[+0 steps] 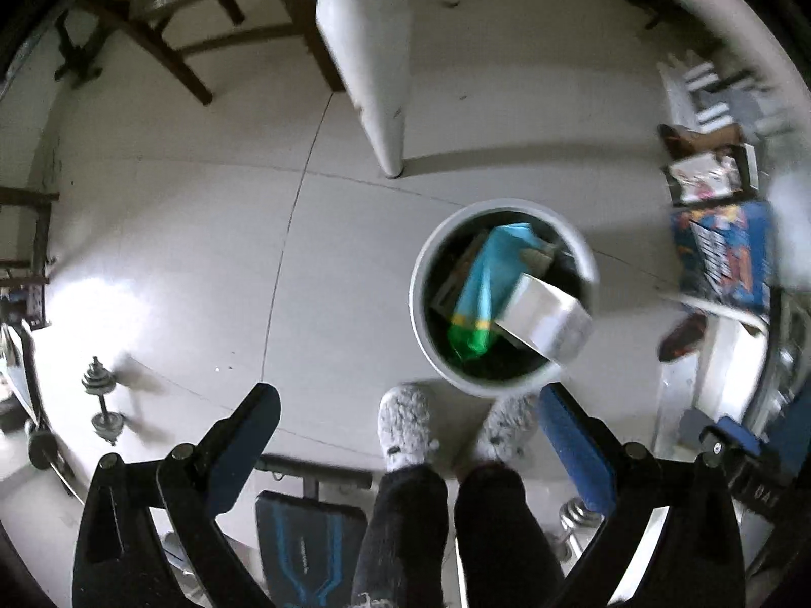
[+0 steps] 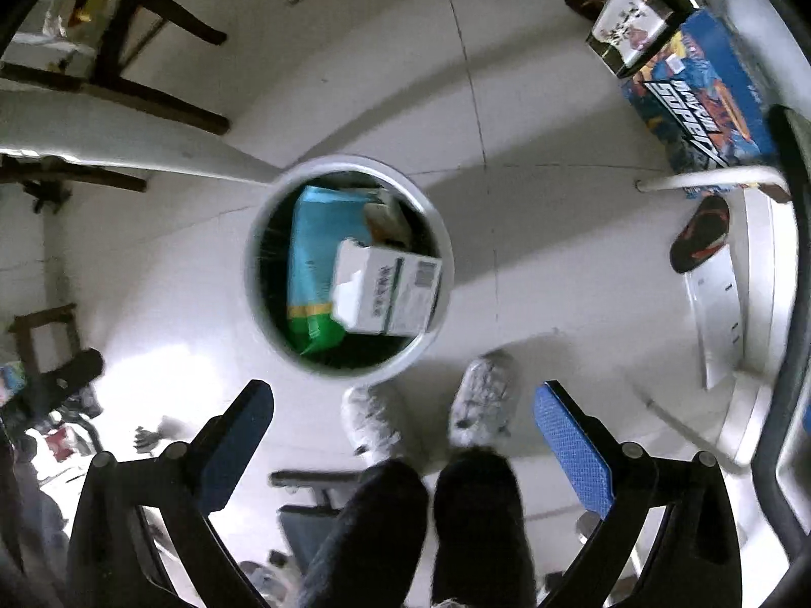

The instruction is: Collect trash

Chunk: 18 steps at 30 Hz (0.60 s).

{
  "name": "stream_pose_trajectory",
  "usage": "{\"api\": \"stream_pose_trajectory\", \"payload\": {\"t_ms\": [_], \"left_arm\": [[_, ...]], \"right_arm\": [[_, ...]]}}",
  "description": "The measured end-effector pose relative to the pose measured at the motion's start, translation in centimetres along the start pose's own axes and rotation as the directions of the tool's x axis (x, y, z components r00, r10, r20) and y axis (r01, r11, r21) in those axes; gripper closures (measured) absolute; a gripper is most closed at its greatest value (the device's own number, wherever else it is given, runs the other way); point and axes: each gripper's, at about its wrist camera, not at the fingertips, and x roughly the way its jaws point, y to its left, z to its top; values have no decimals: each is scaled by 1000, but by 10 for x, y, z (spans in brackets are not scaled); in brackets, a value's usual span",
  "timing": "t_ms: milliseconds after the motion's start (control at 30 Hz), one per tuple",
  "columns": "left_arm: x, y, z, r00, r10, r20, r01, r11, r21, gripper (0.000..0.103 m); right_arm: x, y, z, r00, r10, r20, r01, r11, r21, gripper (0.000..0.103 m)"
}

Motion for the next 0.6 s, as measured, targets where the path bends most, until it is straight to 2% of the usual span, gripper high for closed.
{"api": "stream_pose_trajectory", "payload": {"t_ms": [133, 300, 433, 467, 600], "left_arm": [[-86, -8, -25, 998, -51, 21, 50, 997, 58, 0], [-184, -21, -49, 991, -113, 76, 102, 986, 132, 0], [-264, -27, -67, 975, -188, 118, 164, 968, 189, 0], [-277, -29, -70, 971, -202, 125, 175, 964, 198, 0], [-333, -33, -84, 949, -276, 151, 236, 942, 239, 0]], "right_arm": [[-84, 5, -24, 999, 32, 25, -32, 999, 1, 0], [-208, 19, -61, 995, 81, 62, -79, 996, -31, 0], [-291, 33, -89, 988, 126, 84, -122, 991, -58, 0], [-319, 37, -99, 985, 143, 100, -136, 988, -73, 0], [-385, 44, -122, 974, 191, 118, -179, 978, -108, 0]]}}
